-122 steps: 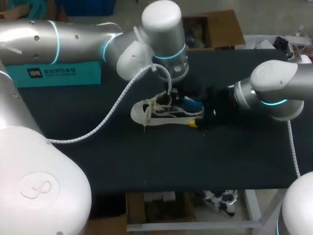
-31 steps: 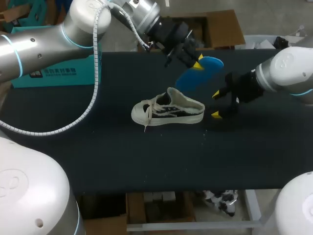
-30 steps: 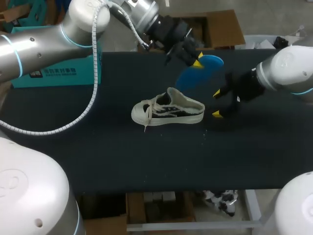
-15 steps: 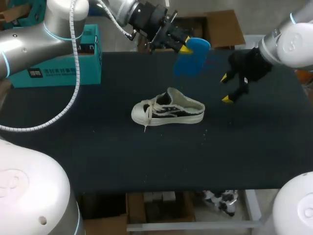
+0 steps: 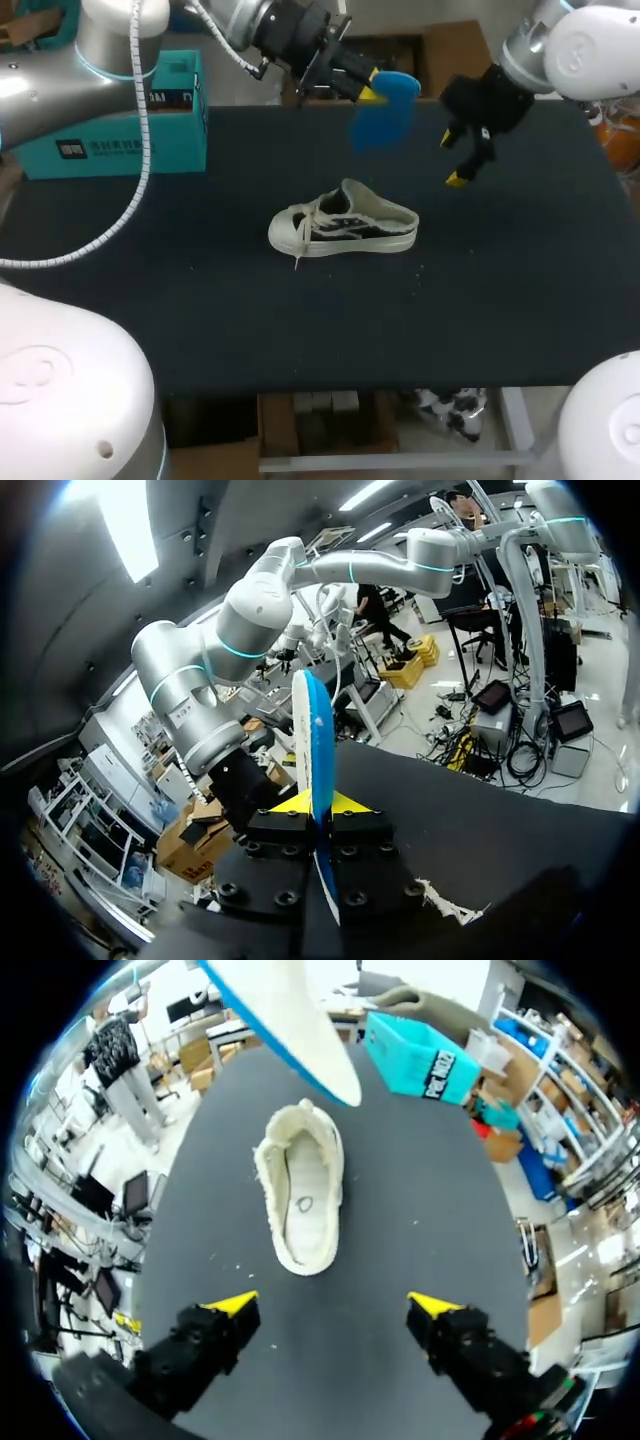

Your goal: Open the shoe tongue, take the insole out of the shoe, put the insole back into the shoe, and pack the shoe into the shoebox

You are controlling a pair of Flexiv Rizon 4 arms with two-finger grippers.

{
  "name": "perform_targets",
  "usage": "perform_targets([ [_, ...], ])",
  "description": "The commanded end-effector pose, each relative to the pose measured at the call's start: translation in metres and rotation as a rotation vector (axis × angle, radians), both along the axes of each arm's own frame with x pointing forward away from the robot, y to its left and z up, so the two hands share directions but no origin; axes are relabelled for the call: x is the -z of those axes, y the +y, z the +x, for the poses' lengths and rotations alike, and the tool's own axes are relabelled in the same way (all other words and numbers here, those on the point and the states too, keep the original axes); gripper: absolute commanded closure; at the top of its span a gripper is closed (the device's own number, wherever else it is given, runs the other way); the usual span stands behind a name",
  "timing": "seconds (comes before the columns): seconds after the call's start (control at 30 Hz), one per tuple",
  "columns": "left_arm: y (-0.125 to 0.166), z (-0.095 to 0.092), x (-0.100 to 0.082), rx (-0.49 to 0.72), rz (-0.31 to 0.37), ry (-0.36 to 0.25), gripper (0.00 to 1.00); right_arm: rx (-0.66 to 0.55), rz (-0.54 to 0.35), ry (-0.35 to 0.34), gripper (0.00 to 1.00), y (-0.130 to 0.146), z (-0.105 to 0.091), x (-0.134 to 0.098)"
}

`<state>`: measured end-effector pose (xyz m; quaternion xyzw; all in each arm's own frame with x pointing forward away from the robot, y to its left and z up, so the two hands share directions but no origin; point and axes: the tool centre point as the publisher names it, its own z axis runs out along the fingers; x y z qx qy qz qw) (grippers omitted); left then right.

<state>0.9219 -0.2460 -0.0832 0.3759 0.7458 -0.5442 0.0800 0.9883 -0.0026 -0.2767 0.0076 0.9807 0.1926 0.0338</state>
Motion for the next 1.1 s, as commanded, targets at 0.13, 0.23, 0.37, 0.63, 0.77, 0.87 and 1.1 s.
perform_targets([
  [0.13,0.059,-0.028,0.007,-0.093,-0.147,-0.03,1.0,-0.034,-0.09,0.05,0.0,0.025,0.012,-0.003],
  [0.23,0.077,-0.033,0.004,-0.11,-0.203,-0.031,1.0,-0.037,-0.118,0.053,0.0,0.034,0.013,-0.003],
  [0.37,0.097,-0.036,0.003,-0.143,-0.264,-0.018,1.0,-0.045,-0.149,0.055,0.0,0.049,0.013,-0.002],
  [0.63,0.133,-0.04,0.003,-0.265,-0.414,0.005,1.0,-0.052,-0.226,0.049,0.0,0.08,0.015,0.005],
  [0.77,0.147,-0.042,0.006,-0.296,-0.453,0.005,1.0,-0.057,-0.27,0.047,0.0,0.095,0.017,0.012],
  [0.87,0.158,-0.043,0.009,-0.325,-0.47,0.006,1.0,-0.056,-0.301,0.045,0.0,0.105,0.018,0.016],
  [1.1,0.185,-0.048,0.01,-0.385,-0.505,0.018,1.0,-0.041,-0.38,0.029,0.0,0.124,0.019,0.023],
])
